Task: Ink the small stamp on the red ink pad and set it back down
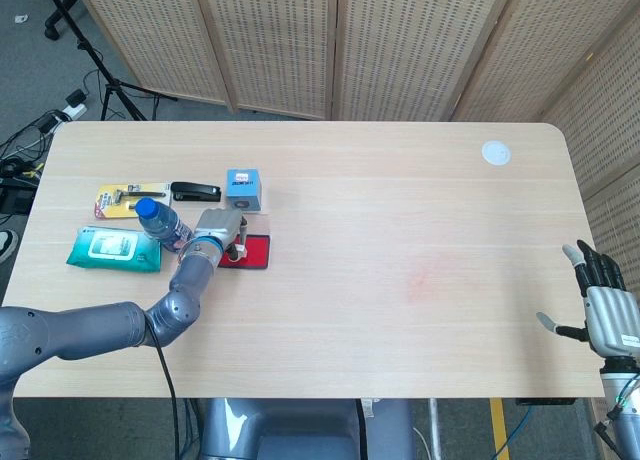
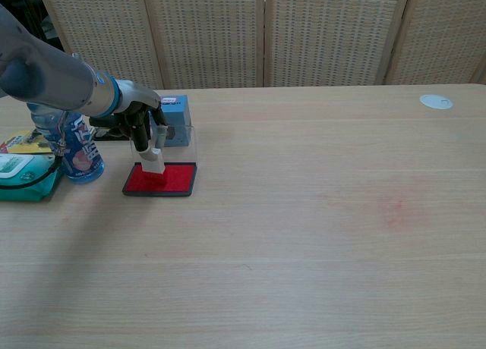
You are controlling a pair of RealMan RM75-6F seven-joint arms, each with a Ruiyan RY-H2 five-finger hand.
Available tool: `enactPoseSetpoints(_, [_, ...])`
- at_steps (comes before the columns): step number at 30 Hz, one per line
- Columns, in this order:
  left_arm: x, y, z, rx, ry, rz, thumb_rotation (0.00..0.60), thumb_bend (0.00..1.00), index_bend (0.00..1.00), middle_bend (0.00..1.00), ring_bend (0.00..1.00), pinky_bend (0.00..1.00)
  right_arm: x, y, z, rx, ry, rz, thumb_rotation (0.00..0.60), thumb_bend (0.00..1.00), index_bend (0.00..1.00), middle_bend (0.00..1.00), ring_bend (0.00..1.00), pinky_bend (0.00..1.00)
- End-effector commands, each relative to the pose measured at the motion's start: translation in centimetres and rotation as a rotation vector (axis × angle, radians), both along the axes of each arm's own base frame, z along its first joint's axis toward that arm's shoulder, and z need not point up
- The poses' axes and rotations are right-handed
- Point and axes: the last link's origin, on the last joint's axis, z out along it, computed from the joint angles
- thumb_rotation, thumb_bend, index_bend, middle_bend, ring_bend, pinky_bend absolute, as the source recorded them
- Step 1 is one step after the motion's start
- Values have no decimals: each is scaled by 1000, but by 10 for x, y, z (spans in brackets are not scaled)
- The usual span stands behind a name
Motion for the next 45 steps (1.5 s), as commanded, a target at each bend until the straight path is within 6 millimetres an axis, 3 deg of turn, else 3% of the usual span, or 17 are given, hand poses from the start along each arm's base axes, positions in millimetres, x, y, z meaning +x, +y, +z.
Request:
enactPoseSetpoints(1, [-1,0,-2,0,-3,7,600,390,633,964,931,839,-1,0,1,0,-1,-3,600,0,0,0,0,0])
enactPoseSetpoints(45, [-25,4,-8,-2,-43,48,600,394,640,964,931,839,-2,0,0,10,-10,-5,600,0,0,0,0,0])
